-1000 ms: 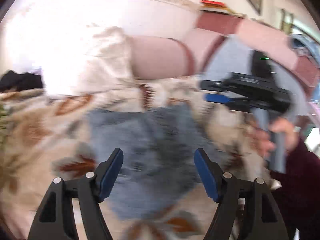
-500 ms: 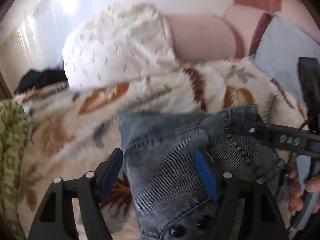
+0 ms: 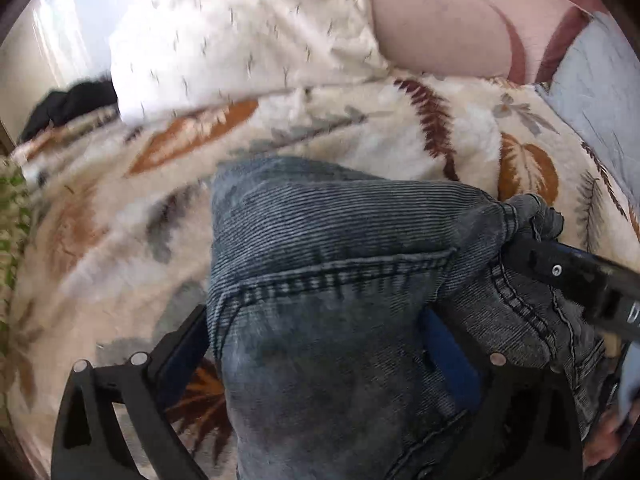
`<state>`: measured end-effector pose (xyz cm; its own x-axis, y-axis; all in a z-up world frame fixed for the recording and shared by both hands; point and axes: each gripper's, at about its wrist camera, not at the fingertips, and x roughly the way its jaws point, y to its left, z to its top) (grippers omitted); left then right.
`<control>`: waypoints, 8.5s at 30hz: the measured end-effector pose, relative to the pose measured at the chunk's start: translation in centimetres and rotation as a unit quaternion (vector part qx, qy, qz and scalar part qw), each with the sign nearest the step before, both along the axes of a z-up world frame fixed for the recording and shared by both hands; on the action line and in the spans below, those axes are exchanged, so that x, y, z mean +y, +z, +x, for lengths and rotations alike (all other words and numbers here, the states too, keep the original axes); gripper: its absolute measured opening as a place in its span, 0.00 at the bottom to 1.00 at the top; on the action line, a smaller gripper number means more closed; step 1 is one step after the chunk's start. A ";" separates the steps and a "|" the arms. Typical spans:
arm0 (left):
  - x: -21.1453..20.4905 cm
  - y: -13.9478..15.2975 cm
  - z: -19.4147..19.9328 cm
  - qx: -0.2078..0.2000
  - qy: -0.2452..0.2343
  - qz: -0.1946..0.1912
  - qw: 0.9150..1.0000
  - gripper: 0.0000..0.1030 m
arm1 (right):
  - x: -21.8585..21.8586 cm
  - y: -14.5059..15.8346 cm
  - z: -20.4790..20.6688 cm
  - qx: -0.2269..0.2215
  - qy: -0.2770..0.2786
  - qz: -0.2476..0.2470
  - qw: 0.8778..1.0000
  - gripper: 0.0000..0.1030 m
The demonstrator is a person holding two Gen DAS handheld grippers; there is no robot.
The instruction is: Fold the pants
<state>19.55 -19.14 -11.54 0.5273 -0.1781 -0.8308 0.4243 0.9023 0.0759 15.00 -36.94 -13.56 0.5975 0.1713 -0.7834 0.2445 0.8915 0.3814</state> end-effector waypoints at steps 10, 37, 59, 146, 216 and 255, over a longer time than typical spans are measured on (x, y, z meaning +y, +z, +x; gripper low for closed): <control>5.7 4.1 -6.2 -0.069 0.012 0.000 0.998 1.00 | 0.8 6.3 -8.4 -0.089 0.015 0.055 0.994 0.70; 6.7 9.0 -2.6 -0.109 0.025 -0.039 0.993 1.00 | 2.8 8.6 -7.5 -0.127 0.051 0.012 0.990 0.72; 3.1 2.1 3.8 -0.111 0.073 0.067 0.989 1.00 | 2.4 0.9 -0.8 0.001 0.022 -0.043 0.999 0.83; 11.7 3.1 -2.6 0.045 0.107 -0.087 0.989 1.00 | -2.6 5.3 -9.3 -0.028 0.020 0.057 0.998 0.97; 7.9 3.0 -2.1 0.122 0.039 -0.206 0.970 0.36 | -1.3 0.7 -4.5 0.004 0.036 0.237 0.971 0.26; 13.2 3.0 -1.1 0.015 0.096 -0.090 0.991 0.39 | 8.9 1.2 -0.2 -0.023 0.103 0.137 0.985 0.27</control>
